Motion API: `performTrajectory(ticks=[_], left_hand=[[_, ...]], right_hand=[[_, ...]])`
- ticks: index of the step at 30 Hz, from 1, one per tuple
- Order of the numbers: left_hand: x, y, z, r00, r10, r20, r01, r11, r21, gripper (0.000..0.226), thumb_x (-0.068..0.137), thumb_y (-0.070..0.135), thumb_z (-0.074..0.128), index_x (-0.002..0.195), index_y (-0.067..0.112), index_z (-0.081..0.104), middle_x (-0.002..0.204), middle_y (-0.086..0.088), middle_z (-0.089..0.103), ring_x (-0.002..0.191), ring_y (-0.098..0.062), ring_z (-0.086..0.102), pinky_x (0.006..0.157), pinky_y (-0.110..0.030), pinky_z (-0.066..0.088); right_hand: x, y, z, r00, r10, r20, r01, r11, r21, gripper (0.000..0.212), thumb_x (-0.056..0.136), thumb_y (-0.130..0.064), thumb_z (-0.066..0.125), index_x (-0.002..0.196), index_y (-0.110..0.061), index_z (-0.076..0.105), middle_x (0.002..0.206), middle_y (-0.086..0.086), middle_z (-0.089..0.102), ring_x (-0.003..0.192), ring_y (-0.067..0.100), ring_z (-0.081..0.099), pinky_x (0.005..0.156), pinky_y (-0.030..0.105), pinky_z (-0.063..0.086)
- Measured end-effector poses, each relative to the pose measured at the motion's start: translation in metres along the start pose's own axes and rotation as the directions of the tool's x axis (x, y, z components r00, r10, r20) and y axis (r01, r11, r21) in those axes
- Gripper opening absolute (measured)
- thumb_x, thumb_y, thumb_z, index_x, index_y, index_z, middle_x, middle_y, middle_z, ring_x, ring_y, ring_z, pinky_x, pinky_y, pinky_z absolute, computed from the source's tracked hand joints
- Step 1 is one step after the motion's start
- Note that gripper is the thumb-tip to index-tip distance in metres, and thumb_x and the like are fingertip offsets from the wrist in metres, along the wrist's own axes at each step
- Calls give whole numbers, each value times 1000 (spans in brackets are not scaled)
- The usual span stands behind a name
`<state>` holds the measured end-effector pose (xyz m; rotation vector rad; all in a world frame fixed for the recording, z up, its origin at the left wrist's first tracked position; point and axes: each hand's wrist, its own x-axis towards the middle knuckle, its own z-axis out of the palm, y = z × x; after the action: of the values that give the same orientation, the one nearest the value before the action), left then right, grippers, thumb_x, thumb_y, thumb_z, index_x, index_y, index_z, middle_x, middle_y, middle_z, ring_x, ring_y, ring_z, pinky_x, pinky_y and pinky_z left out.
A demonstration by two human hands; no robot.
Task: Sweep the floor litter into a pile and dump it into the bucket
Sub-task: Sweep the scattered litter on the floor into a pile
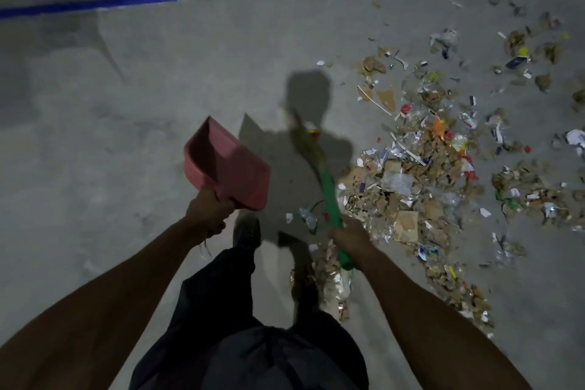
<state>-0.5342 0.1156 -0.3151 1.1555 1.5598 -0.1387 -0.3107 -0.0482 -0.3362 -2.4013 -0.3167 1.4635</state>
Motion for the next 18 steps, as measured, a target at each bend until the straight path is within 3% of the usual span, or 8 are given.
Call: performTrajectory(ticks=[4, 7, 9, 13, 15, 18], left_hand=[[30, 47, -32, 995, 34, 95, -40, 997, 62, 13, 87, 9, 64, 82, 7, 53, 72, -12, 53, 48, -19, 44, 32, -17, 31], [45, 83, -42, 988, 71, 140, -80, 995, 59, 8, 88, 5, 62, 86, 3, 55, 70, -12, 51, 46, -18, 41, 31, -17, 30], [54, 111, -44, 982, 101, 157, -110, 993, 50, 13, 86, 7, 65, 94, 0, 57, 69, -12, 51, 43, -18, 41, 32, -18, 30], [63, 179, -37, 960, 175, 216, -189, 981, 43, 27, 80, 14, 76, 94, 0, 58, 68, -11, 51, 39, -17, 41, 34, -19, 30], [66, 216, -28, 949, 214, 233, -232, 971, 53, 25, 82, 12, 72, 96, 0, 54, 69, -12, 52, 42, -19, 42, 36, -20, 30], [74, 274, -14, 930, 260, 261, -288, 955, 72, 23, 87, 9, 65, 102, 3, 48, 72, -13, 50, 44, -19, 40, 33, -18, 27]], right_hand=[[21, -42, -31, 984, 89, -155, -59, 980, 190, 48, 85, -3, 65, 131, -11, 56, 98, 16, 65, 68, 28, 62, 52, 31, 52], [19, -65, -52, 957, 102, -272, -36, 970, 239, 43, 83, -5, 63, 125, -16, 59, 95, 12, 65, 69, 30, 65, 53, 29, 56], [13, -77, -66, 944, 104, -313, -18, 964, 265, 39, 86, -4, 61, 123, -17, 58, 88, 8, 62, 64, 22, 61, 46, 20, 51], [19, -97, -90, 924, 148, -351, 29, 892, 451, 53, 88, 2, 59, 137, -18, 52, 81, 13, 58, 51, 22, 52, 38, 21, 44], [27, -109, -101, 908, 201, -368, 38, 835, 549, 59, 87, -1, 63, 139, -25, 51, 86, 13, 62, 52, 23, 54, 40, 23, 46], [45, -127, -121, 865, 246, -436, 35, 840, 542, 59, 81, -20, 68, 137, -33, 53, 98, 8, 68, 72, 26, 66, 65, 35, 59]])
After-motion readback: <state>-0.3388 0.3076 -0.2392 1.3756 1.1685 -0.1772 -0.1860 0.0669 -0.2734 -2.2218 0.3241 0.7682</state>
